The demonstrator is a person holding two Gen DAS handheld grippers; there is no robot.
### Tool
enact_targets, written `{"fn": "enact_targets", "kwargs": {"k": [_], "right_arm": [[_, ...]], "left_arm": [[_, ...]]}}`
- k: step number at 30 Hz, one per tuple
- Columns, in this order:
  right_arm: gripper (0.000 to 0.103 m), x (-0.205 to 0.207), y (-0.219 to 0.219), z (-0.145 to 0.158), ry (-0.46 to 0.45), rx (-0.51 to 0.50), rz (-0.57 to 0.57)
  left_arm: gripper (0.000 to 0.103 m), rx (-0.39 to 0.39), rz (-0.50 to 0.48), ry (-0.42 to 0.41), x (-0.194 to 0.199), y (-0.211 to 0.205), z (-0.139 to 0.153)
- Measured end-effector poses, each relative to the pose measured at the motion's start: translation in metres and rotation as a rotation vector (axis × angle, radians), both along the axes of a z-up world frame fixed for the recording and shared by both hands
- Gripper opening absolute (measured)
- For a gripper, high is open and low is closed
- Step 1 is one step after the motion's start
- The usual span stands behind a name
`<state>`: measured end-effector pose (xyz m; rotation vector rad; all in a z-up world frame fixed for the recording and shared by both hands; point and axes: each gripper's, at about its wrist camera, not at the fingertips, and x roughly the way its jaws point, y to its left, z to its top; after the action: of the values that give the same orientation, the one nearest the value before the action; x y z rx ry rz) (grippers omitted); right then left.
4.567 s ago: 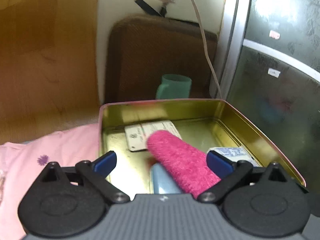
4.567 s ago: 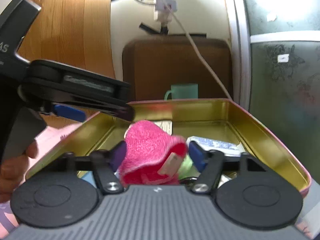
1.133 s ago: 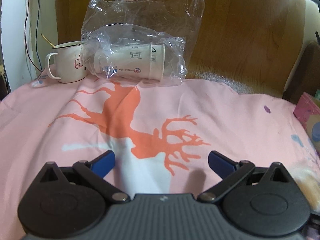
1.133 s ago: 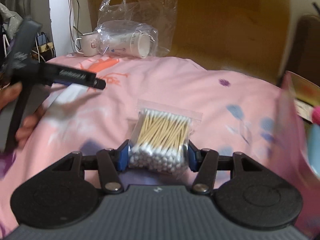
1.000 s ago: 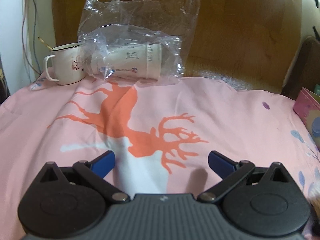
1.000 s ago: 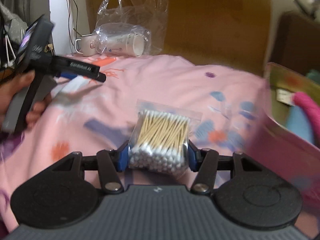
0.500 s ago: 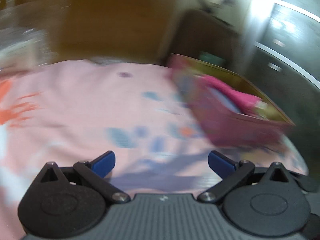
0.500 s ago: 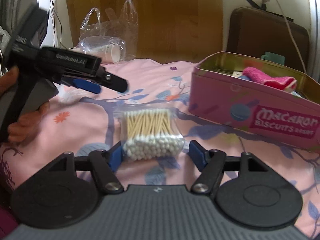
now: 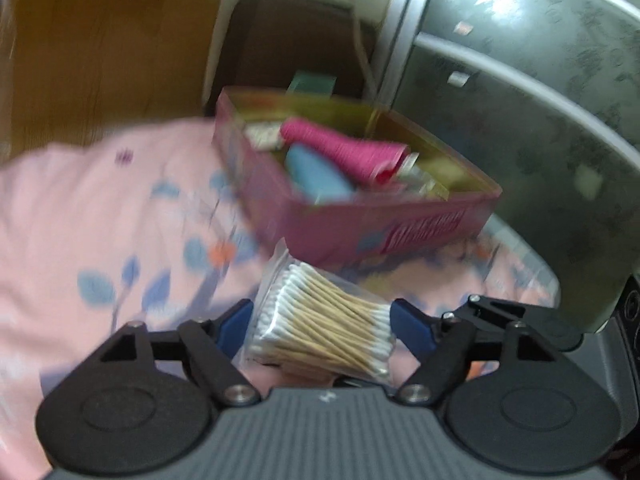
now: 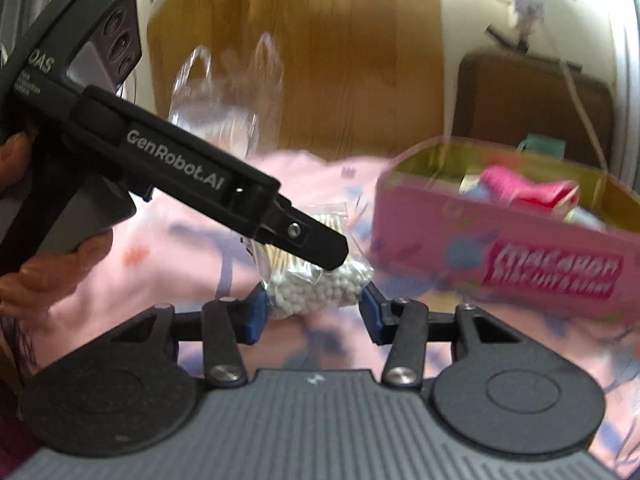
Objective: Organize soft objects
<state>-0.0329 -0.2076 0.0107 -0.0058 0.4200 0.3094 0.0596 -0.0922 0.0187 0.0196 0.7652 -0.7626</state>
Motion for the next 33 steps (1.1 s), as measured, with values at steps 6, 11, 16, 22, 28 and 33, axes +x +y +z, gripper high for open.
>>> {"fn": "enact_targets", "kwargs": {"k": [6,11,16,22,28,33], "right_arm": [[0.051,0.012,-0.023,0.035,-0.157,-0.018,-0.111],[0.051,0.055,-0.051,0.039,-0.111,0.006,-0.184],[0.054,0.109,-0.059,0.024,-0.039,-0.059,-0.299],[0.062,0.095,-0.070,0.017,-0.053,0.029,-0.326],[0.062,0.059,-0.069,0.023,-0.085,0.083,-0.352],[0.062,0.041,-0.072,0.029,-0.100,0.120,-0.374]], "left_arm": [[0.084,-0.061,-0.064,-0.132,0.009,-0.030,0.055],[0.090,-0.070,-0.057,-0.162,0.051,-0.069,0.072],[0.099,0.012,0.045,-0.146,0.106,-0.111,0.054],[0.102,0.009,0.148,-0.133,0.123,-0.113,0.051],[0.102,0.057,0.193,-0.190,0.107,-0.104,0.055],[0.102,0.070,0.213,-0.223,0.084,-0.084,0.058]]}}
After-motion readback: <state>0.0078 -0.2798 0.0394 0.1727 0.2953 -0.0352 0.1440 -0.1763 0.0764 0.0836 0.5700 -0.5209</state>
